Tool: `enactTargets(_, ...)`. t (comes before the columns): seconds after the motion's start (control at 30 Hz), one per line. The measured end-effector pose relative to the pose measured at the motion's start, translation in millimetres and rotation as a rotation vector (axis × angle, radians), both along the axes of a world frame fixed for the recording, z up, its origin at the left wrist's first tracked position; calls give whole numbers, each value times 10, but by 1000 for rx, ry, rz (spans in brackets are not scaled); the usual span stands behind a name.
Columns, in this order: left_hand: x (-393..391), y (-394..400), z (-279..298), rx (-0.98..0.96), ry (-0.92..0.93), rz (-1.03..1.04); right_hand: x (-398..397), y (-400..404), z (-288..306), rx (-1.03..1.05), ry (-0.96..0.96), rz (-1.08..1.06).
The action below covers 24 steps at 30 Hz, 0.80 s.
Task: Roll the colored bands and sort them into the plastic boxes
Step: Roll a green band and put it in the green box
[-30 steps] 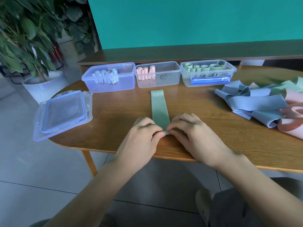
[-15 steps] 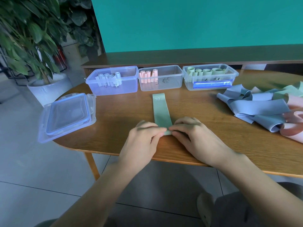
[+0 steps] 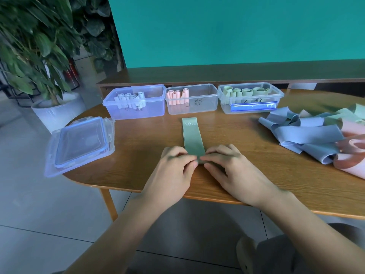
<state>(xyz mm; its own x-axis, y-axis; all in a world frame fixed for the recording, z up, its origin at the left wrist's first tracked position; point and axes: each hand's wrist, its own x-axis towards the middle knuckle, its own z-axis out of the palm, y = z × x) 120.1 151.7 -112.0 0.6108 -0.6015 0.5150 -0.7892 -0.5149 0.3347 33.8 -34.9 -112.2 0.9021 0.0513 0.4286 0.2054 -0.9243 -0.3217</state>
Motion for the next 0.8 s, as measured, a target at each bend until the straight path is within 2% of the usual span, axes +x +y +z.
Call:
enactTargets(0.2, -25, -2, -13, -62, -31, 32, 33, -35, -7, -2, 51, -31)
enactTargets(0.53, 57, -46, 7, 23, -34, 9, 83, -44, -18, 12, 20, -36)
enactTargets(0.8, 179, -81, 16, 10, 12, -6, 199, -75, 21, -27, 116, -88)
